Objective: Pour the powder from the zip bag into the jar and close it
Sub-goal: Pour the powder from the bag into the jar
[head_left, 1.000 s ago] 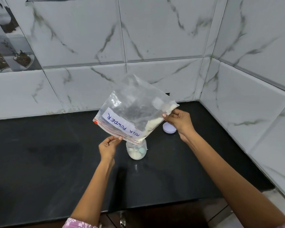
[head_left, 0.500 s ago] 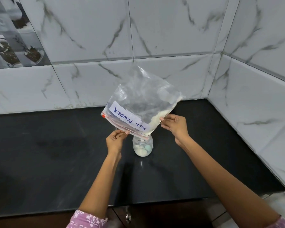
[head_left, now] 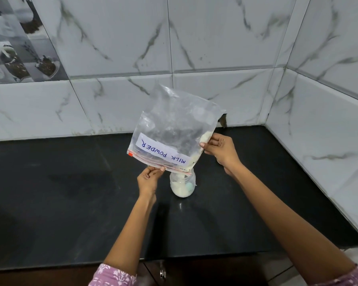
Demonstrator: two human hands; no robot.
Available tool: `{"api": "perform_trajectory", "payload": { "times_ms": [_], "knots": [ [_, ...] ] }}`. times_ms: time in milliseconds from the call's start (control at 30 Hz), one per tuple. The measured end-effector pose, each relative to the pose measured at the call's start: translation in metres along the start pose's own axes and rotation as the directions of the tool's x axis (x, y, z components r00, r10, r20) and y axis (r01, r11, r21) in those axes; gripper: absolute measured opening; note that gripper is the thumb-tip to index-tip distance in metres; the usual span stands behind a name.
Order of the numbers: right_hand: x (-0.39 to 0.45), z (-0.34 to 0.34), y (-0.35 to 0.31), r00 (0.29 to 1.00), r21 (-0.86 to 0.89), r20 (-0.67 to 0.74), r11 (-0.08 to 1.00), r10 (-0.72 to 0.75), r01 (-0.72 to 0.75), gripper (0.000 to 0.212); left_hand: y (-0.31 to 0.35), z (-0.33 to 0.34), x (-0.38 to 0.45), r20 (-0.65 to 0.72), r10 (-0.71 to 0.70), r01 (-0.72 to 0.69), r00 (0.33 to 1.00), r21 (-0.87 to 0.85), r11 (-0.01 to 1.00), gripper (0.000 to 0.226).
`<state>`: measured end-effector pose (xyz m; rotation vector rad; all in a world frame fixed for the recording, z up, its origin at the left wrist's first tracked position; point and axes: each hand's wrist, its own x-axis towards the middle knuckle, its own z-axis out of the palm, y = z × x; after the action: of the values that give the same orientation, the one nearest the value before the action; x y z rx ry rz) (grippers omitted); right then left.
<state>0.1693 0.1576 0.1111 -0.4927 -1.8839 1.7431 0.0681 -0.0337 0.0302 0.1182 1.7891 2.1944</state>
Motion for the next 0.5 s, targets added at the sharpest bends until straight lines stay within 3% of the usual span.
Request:
{"api": "perform_trajectory", "payload": {
  "times_ms": [300,500],
  "knots": [
    [0.003,-0.004,-0.008,0.999,0.151,-0.046,0.989,-0.003,0.01,0.013,-0.003,0.001,0.002,-0.003,0.009,-0.009,1.0,-0.012,1.0,0.015],
    [-0.003,-0.018,0.001,0.999,0.22,-0.041,0.976,0.005,0.004,0.026,-0.001,-0.002,0.002,-0.007,-0.007,0.007,1.0,-0.02,1.0,0.013]
  ]
}}
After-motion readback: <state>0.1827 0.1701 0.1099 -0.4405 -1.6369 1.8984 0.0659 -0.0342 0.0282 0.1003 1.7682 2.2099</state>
